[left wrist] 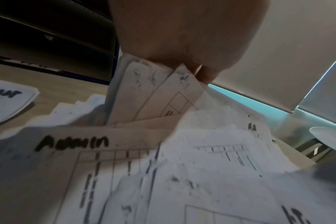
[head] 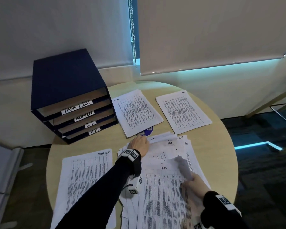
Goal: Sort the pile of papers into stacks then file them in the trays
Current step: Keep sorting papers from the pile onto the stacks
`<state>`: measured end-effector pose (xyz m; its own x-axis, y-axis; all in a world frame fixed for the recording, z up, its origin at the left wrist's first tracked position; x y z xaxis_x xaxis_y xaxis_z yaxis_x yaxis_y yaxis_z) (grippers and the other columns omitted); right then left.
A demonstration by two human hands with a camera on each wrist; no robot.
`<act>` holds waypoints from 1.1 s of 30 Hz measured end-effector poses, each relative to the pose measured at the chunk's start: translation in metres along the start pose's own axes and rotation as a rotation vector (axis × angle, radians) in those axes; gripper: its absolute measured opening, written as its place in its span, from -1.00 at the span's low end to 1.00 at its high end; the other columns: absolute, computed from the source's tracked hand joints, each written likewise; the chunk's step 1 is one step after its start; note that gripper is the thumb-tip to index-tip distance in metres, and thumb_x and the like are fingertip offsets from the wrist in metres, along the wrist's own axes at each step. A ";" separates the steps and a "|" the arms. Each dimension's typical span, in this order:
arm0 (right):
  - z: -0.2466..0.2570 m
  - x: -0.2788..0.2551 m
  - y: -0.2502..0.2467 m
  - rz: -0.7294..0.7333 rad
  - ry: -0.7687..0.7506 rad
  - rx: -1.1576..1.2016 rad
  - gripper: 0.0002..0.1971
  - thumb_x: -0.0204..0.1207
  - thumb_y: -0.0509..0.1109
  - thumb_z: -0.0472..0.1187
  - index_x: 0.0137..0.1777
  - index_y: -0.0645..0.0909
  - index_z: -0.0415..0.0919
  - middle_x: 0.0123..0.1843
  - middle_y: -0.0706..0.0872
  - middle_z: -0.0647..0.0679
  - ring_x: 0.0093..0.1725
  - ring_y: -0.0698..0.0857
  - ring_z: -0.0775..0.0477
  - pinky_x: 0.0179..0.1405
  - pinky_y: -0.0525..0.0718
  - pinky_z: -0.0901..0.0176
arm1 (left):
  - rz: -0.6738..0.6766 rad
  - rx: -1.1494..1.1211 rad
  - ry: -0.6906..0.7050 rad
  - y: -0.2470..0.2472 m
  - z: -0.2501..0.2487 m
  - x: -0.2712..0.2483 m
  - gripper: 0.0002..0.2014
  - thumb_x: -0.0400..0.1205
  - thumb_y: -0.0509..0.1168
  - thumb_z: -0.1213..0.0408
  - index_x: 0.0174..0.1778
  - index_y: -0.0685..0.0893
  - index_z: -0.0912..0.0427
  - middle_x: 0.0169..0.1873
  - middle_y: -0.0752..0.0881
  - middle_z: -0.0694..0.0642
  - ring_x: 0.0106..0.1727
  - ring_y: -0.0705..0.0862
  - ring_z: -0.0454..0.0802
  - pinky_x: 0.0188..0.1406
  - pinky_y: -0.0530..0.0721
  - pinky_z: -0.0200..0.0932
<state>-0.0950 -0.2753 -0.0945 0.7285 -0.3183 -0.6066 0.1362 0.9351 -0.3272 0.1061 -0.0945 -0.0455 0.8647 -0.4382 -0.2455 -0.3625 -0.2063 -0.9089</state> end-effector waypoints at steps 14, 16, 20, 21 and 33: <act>0.009 -0.004 0.003 0.047 0.008 0.058 -0.74 0.41 0.28 -0.61 -0.15 0.61 -0.23 -0.44 0.75 -0.11 -0.44 0.73 -0.10 -0.40 0.65 0.13 | -0.055 -0.216 -0.009 -0.025 -0.001 0.002 -0.84 0.56 0.40 0.11 0.00 0.61 0.02 -0.26 0.69 -0.09 -0.16 0.68 -0.02 -0.18 0.61 -0.18; 0.009 -0.004 0.003 0.041 0.000 0.045 -0.74 0.41 0.29 -0.60 -0.12 0.62 -0.23 -0.40 0.78 -0.09 -0.39 0.75 -0.09 -0.34 0.65 0.14 | 0.066 -0.293 -0.063 -0.027 0.000 0.013 -0.84 0.55 0.46 0.15 -0.02 0.74 0.10 -0.20 0.73 0.01 -0.08 0.70 0.03 -0.09 0.63 -0.17; 0.011 -0.006 0.002 0.038 -0.011 -0.003 -0.74 0.41 0.32 -0.55 -0.16 0.62 -0.15 -0.34 0.78 -0.05 -0.27 0.75 -0.08 -0.24 0.63 0.16 | 0.153 -0.434 -0.154 -0.028 0.009 0.022 -0.81 0.57 0.46 0.19 -0.04 0.82 0.24 -0.14 0.72 0.10 -0.08 0.64 0.01 -0.10 0.54 -0.21; 0.011 -0.007 0.002 0.035 -0.017 -0.030 -0.74 0.42 0.33 -0.53 -0.17 0.61 -0.12 -0.31 0.77 -0.05 -0.24 0.74 -0.07 -0.19 0.64 0.14 | 0.151 -0.451 -0.170 -0.027 0.012 0.023 -0.80 0.57 0.45 0.20 -0.01 0.81 0.25 -0.11 0.72 0.10 -0.04 0.65 0.02 -0.10 0.51 -0.24; 0.017 -0.012 0.001 0.045 -0.045 -0.055 -0.80 0.41 0.37 -0.48 -0.07 0.66 -0.20 -0.22 0.80 -0.11 -0.13 0.77 -0.18 0.00 0.71 -0.01 | 0.048 0.163 0.097 -0.036 -0.013 -0.016 -0.87 0.68 0.18 0.40 -0.02 0.64 0.19 -0.01 0.68 0.15 0.04 0.68 0.17 -0.02 0.61 -0.04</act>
<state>-0.0922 -0.2676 -0.0749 0.7625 -0.2676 -0.5891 0.0662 0.9380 -0.3403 0.1004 -0.0914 -0.0042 0.8074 -0.5278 -0.2638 -0.3351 -0.0422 -0.9412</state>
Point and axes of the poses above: each hand's wrist, its own x-axis towards the middle knuckle, its own y-axis out of the palm, z = x × y, the point moved 3 cm from there along x, towards the middle knuckle
